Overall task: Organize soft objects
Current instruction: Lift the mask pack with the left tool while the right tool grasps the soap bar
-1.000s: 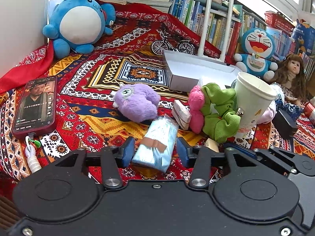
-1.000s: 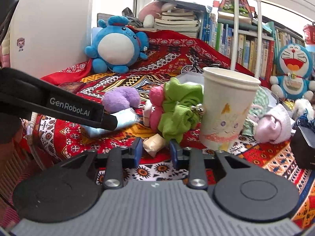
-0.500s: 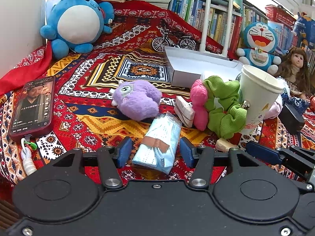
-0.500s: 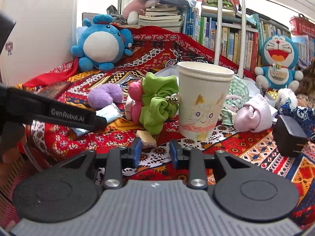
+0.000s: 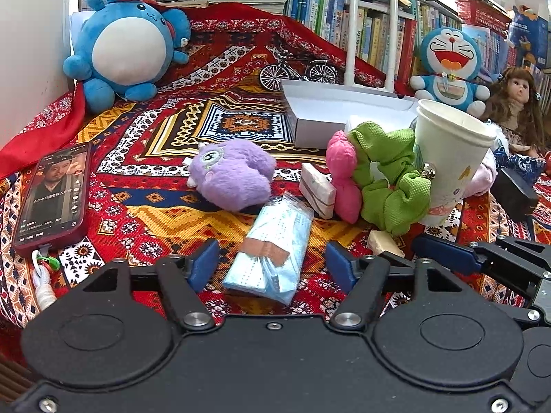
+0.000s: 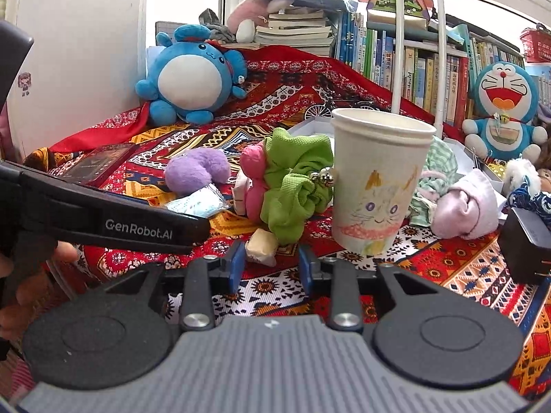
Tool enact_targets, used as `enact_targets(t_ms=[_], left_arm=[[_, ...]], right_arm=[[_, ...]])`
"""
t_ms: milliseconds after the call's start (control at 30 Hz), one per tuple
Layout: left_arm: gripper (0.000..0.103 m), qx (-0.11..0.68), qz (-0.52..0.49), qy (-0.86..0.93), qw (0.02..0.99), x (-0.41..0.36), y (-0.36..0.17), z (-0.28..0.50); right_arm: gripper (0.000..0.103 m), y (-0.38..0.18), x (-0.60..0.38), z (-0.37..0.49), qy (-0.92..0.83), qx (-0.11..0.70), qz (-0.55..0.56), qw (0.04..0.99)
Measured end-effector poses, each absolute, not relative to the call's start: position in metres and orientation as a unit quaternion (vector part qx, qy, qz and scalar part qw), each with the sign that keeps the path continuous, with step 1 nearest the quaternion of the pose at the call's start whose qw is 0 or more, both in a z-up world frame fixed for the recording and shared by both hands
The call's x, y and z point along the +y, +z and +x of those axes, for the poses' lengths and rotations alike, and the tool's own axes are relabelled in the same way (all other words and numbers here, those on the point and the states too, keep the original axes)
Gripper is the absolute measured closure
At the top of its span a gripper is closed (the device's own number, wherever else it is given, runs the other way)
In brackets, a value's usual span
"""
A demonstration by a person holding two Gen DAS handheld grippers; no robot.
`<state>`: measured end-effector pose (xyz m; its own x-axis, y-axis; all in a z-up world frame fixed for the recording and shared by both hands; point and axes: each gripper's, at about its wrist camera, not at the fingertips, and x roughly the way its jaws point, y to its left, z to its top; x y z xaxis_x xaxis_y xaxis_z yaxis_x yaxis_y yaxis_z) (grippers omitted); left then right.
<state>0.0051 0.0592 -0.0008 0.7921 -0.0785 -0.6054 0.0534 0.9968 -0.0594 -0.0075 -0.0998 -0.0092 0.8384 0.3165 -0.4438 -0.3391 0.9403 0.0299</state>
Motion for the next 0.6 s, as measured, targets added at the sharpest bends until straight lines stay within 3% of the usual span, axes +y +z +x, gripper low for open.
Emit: enact_targets(t_ms=[167,233,300,600], left_arm=[[0.039,0.32,-0.034,-0.034,0.946,0.062,0.0,0.005],[0.045,0.32,-0.043,-0.031,0.946,0.066,0.001,0.005],[0.059,0.32,-0.052,-0.028,0.946,0.07,0.002,0.004],[0.06,0.308,-0.059,-0.029,0.949,0.075,0.012,-0.003]], right_arm=[[0.06,-0.01,-0.1,-0.007,0.172,0.227,-0.025,0.958],[0.057,-0.01,-0.1,-0.007,0.17,0.227,-0.027,0.959],[0.057,-0.01,-0.1,-0.008,0.166,0.227,-0.029,0.959],[0.057,-0.003,-0.105,-0.013,0.161,0.223,-0.023,0.961]])
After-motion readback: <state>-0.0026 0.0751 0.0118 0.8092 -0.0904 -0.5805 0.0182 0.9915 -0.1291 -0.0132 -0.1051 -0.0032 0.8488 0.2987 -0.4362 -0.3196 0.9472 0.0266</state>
